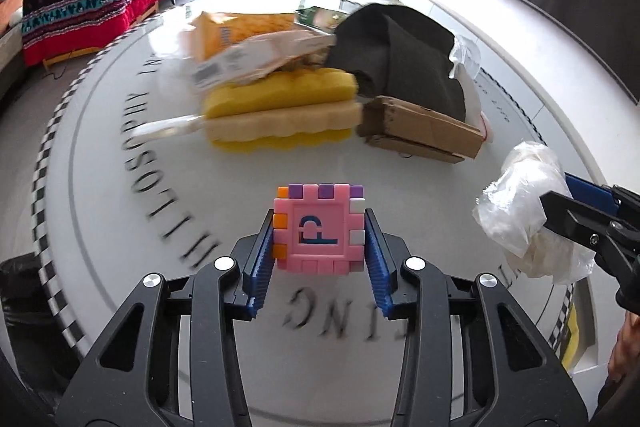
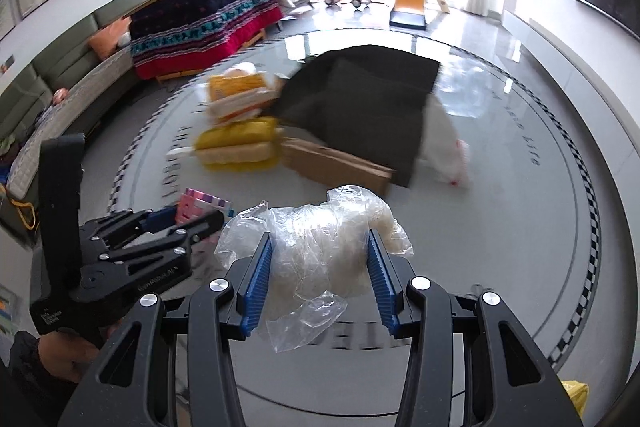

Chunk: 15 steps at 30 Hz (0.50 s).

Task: Collect trash
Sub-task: 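Carry both items to the black bin and open both grippers to drop them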

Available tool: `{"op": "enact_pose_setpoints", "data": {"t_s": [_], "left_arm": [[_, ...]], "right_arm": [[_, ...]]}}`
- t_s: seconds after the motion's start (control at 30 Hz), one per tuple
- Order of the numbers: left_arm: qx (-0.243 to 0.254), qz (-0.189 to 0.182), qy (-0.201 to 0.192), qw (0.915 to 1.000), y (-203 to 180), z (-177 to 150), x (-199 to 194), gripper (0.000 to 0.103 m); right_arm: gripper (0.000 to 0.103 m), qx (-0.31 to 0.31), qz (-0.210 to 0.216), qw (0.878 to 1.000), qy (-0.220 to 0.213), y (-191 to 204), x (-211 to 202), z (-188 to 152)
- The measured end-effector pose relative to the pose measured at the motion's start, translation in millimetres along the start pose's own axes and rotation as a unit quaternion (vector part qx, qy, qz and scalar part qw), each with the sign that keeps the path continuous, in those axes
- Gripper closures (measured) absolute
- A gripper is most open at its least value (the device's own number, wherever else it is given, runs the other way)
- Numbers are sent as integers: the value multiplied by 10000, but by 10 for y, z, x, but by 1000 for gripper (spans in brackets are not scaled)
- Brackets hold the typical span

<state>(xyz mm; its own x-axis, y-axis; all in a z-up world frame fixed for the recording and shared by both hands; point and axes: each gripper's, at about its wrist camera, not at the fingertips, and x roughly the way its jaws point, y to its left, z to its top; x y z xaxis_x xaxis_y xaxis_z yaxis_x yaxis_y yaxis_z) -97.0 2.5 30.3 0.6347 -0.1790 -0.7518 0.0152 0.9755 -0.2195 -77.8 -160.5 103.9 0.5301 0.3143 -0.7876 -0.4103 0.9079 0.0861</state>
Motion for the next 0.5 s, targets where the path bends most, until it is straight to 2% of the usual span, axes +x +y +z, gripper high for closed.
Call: {"op": "enact_pose_setpoints", "data": {"t_s": [0.1,0.27,0.37,0.5], "left_arm": [[-205,-11,-88,9997,240,-127,-147,63],[-453,206,-314,9983,621,-265,-501,63],[-652,486,-485,9955,911,-387,-783,63],[-1067,1014,-651,9870,1372,-642,-1164,63]], "right_arm": [[56,-185,134,9997,-12,273,-6,22],[56,-644,522,9966,-9,875,28,107],[56,-928,865,9919,-1,1256,62,136],[56,-1367,1517,9789,57,1927,147,155]]}}
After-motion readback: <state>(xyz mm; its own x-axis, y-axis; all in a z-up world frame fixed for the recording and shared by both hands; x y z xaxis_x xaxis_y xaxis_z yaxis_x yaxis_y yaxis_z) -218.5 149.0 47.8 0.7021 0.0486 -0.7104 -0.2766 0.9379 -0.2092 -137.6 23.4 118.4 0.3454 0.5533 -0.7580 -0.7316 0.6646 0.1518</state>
